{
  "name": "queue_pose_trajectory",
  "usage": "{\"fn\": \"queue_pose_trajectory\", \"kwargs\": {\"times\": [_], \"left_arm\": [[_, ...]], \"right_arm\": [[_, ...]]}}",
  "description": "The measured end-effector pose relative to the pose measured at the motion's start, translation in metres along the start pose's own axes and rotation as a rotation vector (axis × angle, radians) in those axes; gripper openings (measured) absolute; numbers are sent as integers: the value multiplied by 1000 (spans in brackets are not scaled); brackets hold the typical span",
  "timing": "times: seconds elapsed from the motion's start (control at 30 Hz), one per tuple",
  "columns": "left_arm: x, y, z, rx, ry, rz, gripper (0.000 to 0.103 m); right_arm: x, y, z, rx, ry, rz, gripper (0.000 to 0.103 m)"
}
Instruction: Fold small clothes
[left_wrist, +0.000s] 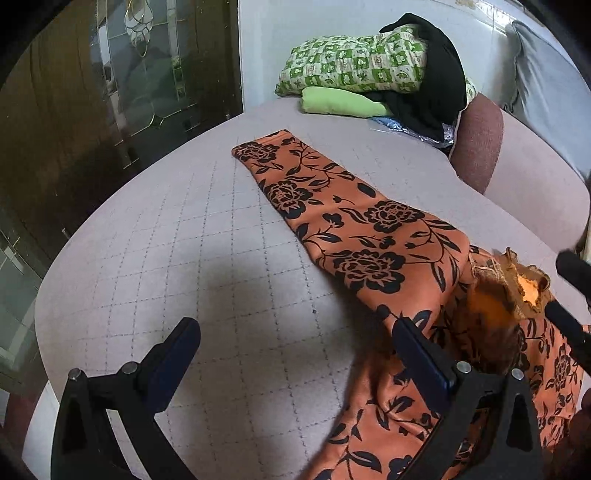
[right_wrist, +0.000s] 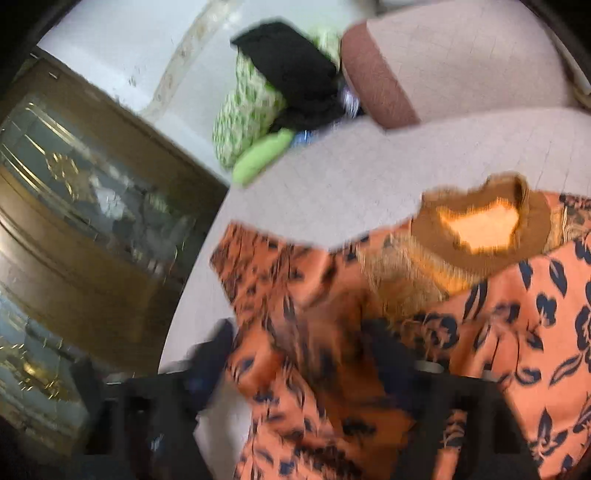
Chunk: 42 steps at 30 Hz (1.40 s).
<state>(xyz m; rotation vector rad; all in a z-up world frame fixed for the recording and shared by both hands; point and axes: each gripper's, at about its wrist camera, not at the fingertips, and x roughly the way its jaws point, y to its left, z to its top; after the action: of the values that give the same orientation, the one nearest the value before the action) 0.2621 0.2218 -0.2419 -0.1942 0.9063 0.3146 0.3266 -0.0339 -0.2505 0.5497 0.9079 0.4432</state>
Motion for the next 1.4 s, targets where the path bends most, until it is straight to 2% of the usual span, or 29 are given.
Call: {"fn": "queue_pose_trajectory", "kwargs": {"times": [0.07, 0.13, 0.2, 0.27, 0.3, 0.33, 0.43, 0.47, 0.57, 0.63, 0.7, 0.83, 0.9, 0.97, 1.03, 1.1, 1.2, 1.23, 1.3, 1.37, 1.4], "left_arm": [[1, 2, 0, -5, -4, -3, 103], [2, 3, 1, -6, -2, -9, 103], [3, 1, 1, -10, 6, -43, 103], [-1, -3, 1, -11, 0, -92, 103], [-5, -7, -1, -5, -19, -119, 103], [-11, -11, -2, 7, -45, -150, 98], [-23, -32, -8, 59, -84, -254, 81], [-24, -39, -9, 74, -83, -277, 81], [-19, -67, -15, 118, -57, -323, 80], [-10, -87, -20, 168, -20, -317, 80], [8, -104, -26, 206, 50, -300, 80], [49, -115, -39, 199, 205, -249, 80], [51, -121, -42, 230, 183, -210, 81], [50, -130, -47, 268, 171, -180, 85], [53, -136, -53, 295, 167, -193, 103], [53, -144, -60, 336, 149, -163, 103], [52, -143, -61, 288, 169, -154, 103], [51, -143, -61, 291, 168, -150, 103], [50, -144, -62, 302, 160, -144, 103], [46, -145, -61, 321, 171, -137, 103], [43, -145, -59, 331, 181, -131, 103]], "right_arm": [[3, 4, 0, -2, -27, 17, 84], [-6, 4, -2, 16, -87, 74, 84], [-21, 1, -5, 9, -150, 67, 82], [-38, -8, -5, -16, -160, -5, 80], [-46, -14, -6, -26, -156, -36, 74], [-59, -26, -8, -41, -153, -82, 71], [-95, -65, -17, -58, -136, -237, 48], [-106, -79, -20, -45, -126, -271, 36], [-140, -130, -30, 46, -101, -345, 36], [-158, -158, -36, 101, -96, -379, 36], [-169, -178, -38, 140, -103, -379, 36], [-168, -202, -38, 196, -118, -324, 36], [-153, -214, -38, 226, -78, -324, 36], [-135, -226, -38, 268, 2, -374, 33], [-138, -230, -32, 294, -15, -352, 33], [-145, -226, -27, 289, -40, -337, 37], [-158, -209, -22, 218, -137, -299, 38], [-157, -205, -21, 199, -140, -298, 38], [-147, -201, -21, 176, -95, -329, 38], [-121, -211, -27, 175, 38, -414, 39], [-116, -211, -30, 143, 38, -428, 39]]}}
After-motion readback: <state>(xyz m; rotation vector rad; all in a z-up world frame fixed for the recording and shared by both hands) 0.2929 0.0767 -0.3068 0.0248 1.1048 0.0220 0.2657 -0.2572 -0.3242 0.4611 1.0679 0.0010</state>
